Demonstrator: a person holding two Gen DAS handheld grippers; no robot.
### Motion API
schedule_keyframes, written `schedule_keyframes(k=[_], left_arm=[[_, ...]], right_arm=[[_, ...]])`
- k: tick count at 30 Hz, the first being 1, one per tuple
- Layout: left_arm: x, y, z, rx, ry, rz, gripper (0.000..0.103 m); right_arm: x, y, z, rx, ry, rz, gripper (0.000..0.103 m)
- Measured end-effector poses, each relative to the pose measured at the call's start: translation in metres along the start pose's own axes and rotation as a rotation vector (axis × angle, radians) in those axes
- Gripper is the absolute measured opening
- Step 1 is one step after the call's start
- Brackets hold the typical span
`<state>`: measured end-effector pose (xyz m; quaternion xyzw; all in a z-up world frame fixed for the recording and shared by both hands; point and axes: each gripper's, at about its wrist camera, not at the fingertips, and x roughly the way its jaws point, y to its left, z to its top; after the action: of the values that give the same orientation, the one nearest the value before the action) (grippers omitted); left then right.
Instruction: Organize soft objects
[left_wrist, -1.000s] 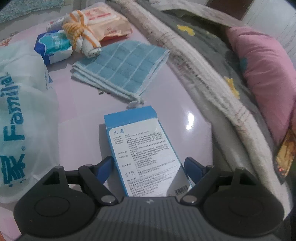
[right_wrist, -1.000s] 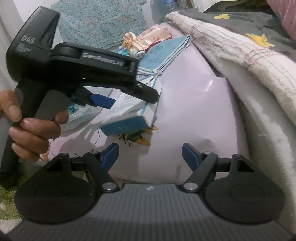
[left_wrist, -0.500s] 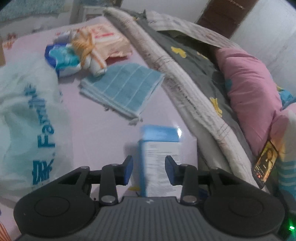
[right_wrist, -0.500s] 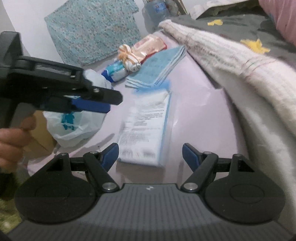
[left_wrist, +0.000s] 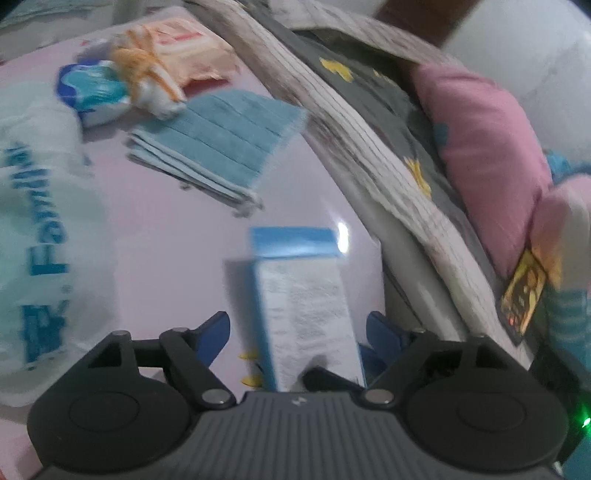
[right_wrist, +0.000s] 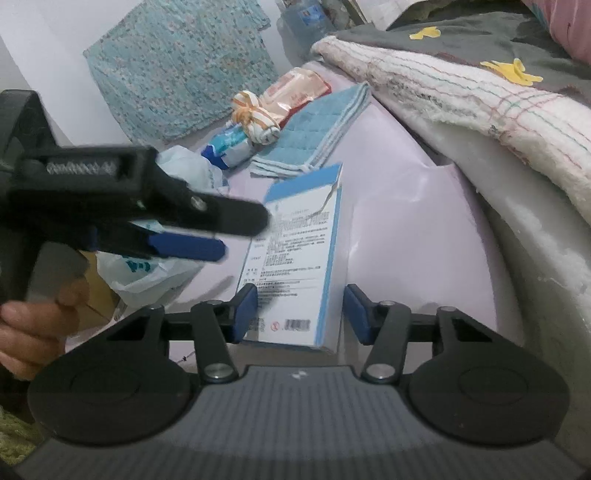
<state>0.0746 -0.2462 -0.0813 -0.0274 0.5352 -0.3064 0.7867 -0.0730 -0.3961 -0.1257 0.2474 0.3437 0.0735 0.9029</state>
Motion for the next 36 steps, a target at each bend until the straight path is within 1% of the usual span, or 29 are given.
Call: schedule_keyframes(k=[2, 3, 4, 7, 12, 14, 16, 18, 20, 23, 25, 27, 29, 33, 35, 36], left_arm=[[0.008, -0.006, 0.0, 0.023, 0.019, 0.007, 0.085], [0.011, -0.008, 0.0, 0.027, 0.028, 0.01, 0.088], [0.013, -0.009, -0.001, 0.025, 0.035, 0.019, 0.088], [0.017, -0.007, 0.0, 0.007, 0.042, 0.034, 0.089], [0.021, 0.006, 0.003, -0.055, 0.074, 0.04, 0.089], [0.022, 0.007, 0.004, -0.052, 0.07, 0.052, 0.089], [0.022, 0.005, 0.004, -0.034, 0.069, 0.076, 0.086], [0.022, 0.006, 0.004, -0.033, 0.069, 0.094, 0.078], [0.021, 0.006, 0.005, -0.028, 0.062, 0.109, 0.072], [0.021, 0.009, 0.006, -0.032, 0.059, 0.101, 0.072], [0.021, 0.008, 0.005, -0.027, 0.054, 0.102, 0.072], [0.02, 0.008, 0.004, -0.027, 0.046, 0.102, 0.072], [0.018, 0.009, 0.003, -0.035, 0.039, 0.095, 0.072], [0.016, 0.011, 0.002, -0.064, 0.045, 0.055, 0.072], [0.015, 0.011, 0.001, -0.062, 0.043, 0.057, 0.072], [0.013, 0.011, 0.0, -0.061, 0.037, 0.06, 0.072]], right_arm=[[0.0, 0.0, 0.0, -0.003, -0.005, 0.028, 0.047], [0.0, 0.001, -0.001, -0.01, -0.009, 0.038, 0.047], [0.0, 0.003, -0.001, -0.023, -0.014, 0.043, 0.047], [-0.002, 0.008, -0.002, -0.059, -0.035, 0.057, 0.047], [-0.003, 0.012, -0.003, -0.068, -0.056, 0.119, 0.047], [-0.001, 0.014, -0.004, -0.072, -0.057, 0.129, 0.047], [0.002, 0.015, -0.004, -0.071, -0.055, 0.142, 0.047], [0.003, 0.014, -0.003, -0.07, -0.054, 0.15, 0.048], [0.002, 0.013, -0.004, -0.068, -0.054, 0.15, 0.048], [-0.002, 0.009, -0.004, -0.043, -0.058, 0.138, 0.049], [-0.001, 0.002, -0.004, 0.002, -0.049, 0.133, 0.05], [0.003, -0.005, -0.003, 0.064, -0.04, 0.153, 0.051], [0.008, -0.008, -0.002, 0.097, -0.025, 0.17, 0.051], [0.017, -0.002, 0.002, 0.097, -0.008, 0.178, 0.044], [0.02, 0.004, 0.002, 0.088, 0.001, 0.178, 0.034], [0.021, 0.006, 0.004, 0.087, 0.001, 0.176, 0.034]])
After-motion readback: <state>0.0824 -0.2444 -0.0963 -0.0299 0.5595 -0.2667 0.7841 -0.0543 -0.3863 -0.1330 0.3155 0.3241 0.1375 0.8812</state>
